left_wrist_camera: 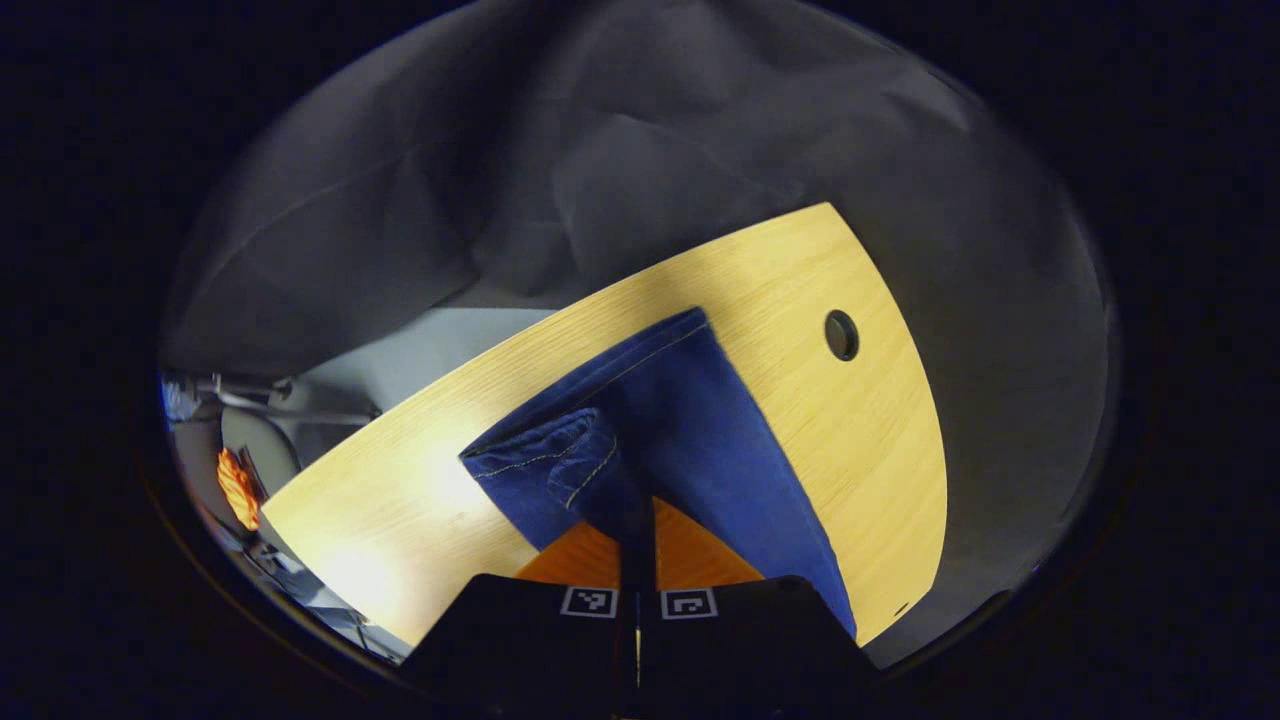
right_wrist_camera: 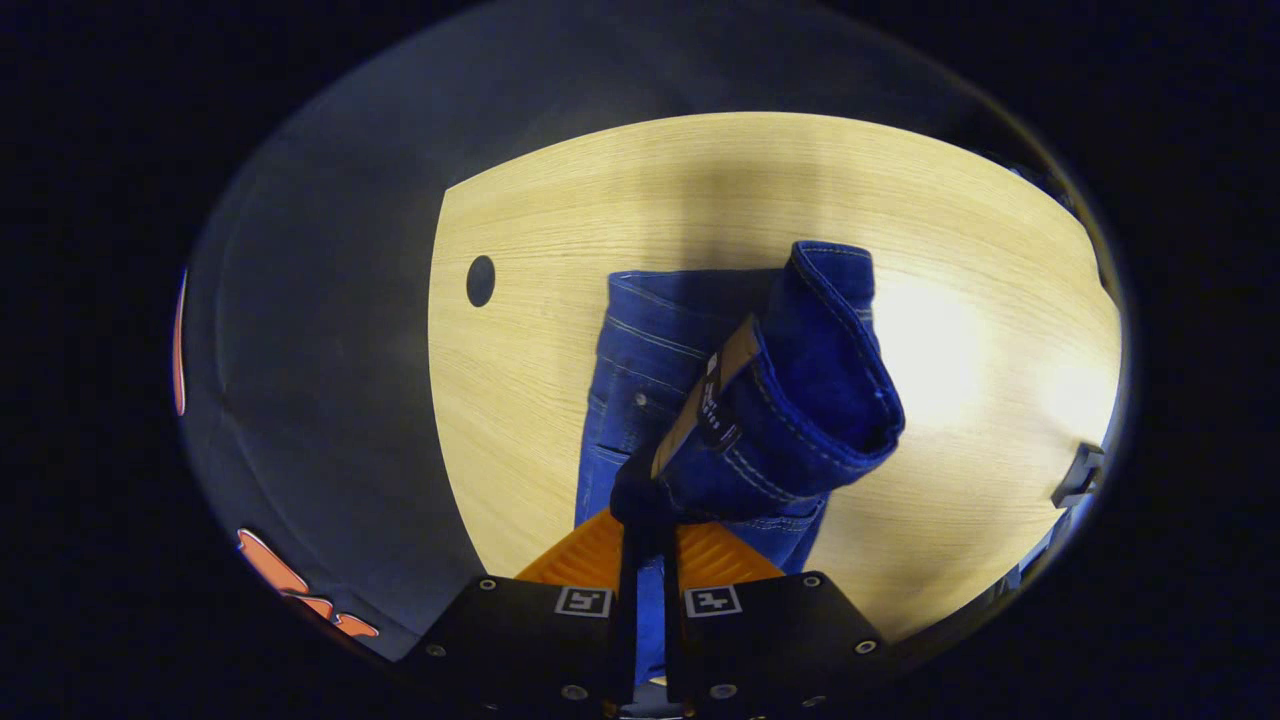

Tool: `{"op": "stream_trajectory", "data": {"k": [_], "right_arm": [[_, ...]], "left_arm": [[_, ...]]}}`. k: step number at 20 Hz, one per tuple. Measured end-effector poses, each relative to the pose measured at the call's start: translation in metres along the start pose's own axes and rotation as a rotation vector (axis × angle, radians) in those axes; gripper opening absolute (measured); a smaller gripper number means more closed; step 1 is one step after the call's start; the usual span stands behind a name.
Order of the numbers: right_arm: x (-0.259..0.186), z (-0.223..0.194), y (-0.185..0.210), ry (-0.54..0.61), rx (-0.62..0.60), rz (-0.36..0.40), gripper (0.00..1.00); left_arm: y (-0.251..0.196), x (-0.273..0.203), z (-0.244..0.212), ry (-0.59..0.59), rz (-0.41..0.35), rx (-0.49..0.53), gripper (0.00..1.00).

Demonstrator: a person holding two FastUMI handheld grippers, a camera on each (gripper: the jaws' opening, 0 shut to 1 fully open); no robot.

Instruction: Grasp the waist and the cuffs of the jeans and fold them to make the two legs overlap; first hold the waist and fold one-third of the jeans toward the cuffs, then hold the cuffs and fold the remaining one-third in the same direction to finish folding.

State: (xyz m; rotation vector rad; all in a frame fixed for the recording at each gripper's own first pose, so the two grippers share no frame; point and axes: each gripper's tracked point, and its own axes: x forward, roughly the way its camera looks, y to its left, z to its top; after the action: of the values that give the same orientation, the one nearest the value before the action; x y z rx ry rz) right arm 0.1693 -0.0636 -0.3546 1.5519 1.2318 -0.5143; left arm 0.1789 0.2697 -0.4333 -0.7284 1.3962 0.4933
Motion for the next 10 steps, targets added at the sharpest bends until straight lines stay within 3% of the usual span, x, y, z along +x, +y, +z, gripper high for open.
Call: {"op": "stream_trajectory", "data": {"k": [5, 6, 7, 8, 10], "right_arm": [[-0.002, 0.003, 0.026, -0.02, -0.088, 0.03, 0.14], [-0.007, 0.008, 0.033, -0.04, -0.101, 0.06, 0.09], [-0.012, 0.014, 0.039, -0.063, -0.119, 0.089, 0.31], [-0.016, 0.021, 0.04, -0.088, -0.145, 0.089, 0.27], [-0.03, 0.028, 0.034, -0.133, -0.215, 0.056, 0.57]], "left_arm": [[-0.023, -0.006, 0.007, -0.044, -0.015, 0.113, 0.15], [-0.031, -0.009, 0.006, -0.052, -0.043, 0.116, 0.4], [-0.035, -0.017, 0.006, -0.059, -0.063, 0.127, 0.44], [-0.035, -0.021, 0.005, -0.07, -0.068, 0.146, 0.67], [-0.033, -0.028, 0.005, -0.1, -0.051, 0.219, 0.78]]}}
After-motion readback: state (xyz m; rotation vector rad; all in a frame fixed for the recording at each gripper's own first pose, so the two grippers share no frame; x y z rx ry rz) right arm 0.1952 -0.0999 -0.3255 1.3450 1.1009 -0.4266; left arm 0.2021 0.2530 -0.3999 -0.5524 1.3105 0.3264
